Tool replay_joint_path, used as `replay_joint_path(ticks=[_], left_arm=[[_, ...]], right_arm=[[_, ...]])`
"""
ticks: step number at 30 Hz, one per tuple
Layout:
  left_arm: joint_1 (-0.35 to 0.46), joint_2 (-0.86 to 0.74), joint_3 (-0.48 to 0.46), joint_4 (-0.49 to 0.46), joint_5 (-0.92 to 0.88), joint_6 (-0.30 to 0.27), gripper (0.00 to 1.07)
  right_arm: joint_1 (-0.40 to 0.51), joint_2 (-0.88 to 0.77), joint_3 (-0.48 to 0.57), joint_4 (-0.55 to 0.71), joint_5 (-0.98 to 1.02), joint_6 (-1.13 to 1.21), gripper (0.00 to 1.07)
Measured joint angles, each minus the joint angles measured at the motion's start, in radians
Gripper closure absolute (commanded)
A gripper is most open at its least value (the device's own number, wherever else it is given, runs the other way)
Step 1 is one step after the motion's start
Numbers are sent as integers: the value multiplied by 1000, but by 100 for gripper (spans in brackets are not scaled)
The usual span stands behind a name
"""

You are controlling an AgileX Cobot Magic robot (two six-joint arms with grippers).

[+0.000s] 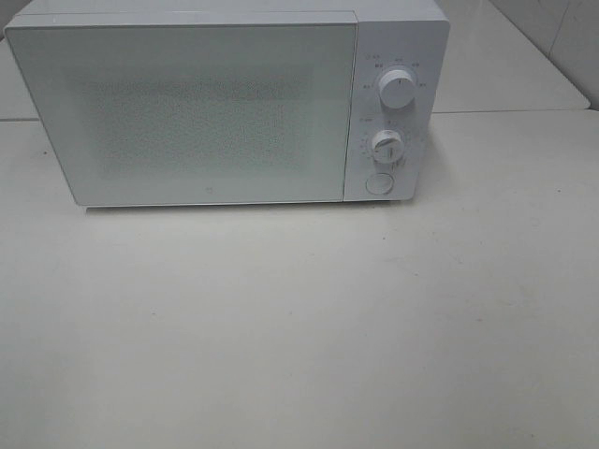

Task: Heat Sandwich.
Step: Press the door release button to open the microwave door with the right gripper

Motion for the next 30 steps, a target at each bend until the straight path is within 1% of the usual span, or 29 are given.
replay_joint_path(ticks=[1, 4, 7, 9, 11, 17, 20, 22, 26, 28, 30], left_arm=[[0, 0, 0, 0, 0, 0, 5], [0, 0, 0, 0, 0, 0, 5], [0, 0, 0, 0, 0, 0, 5], [0, 0, 0, 0, 0, 0, 5], [0, 0, 0, 0, 0, 0, 5], [0, 0, 0, 0, 0, 0, 5], [0, 0, 0, 0, 0, 0, 5], [0, 0, 0, 0, 0, 0, 5], [0, 0, 0, 0, 0, 0, 5], [0, 0, 0, 0, 0, 0, 5], [0, 0, 0, 0, 0, 0, 5]], right_arm=[[0, 33, -1, 0, -31, 0, 31], [0, 61, -1, 0, -77, 0, 31], [0, 123, -1, 0, -176, 0, 31], [0, 141, -1, 0, -196, 0, 31], [0, 192, -1, 0, -267, 0, 31], [0, 285, -1, 0, -352, 0, 31], [-3, 375, -1, 0, -414, 0, 31], [-3, 393, -1, 0, -430, 0, 31], [-3, 516, -1, 0, -532, 1, 31], [-3, 533, -1, 0, -551, 1, 31], [-3, 588, -1, 0, -607, 2, 31]])
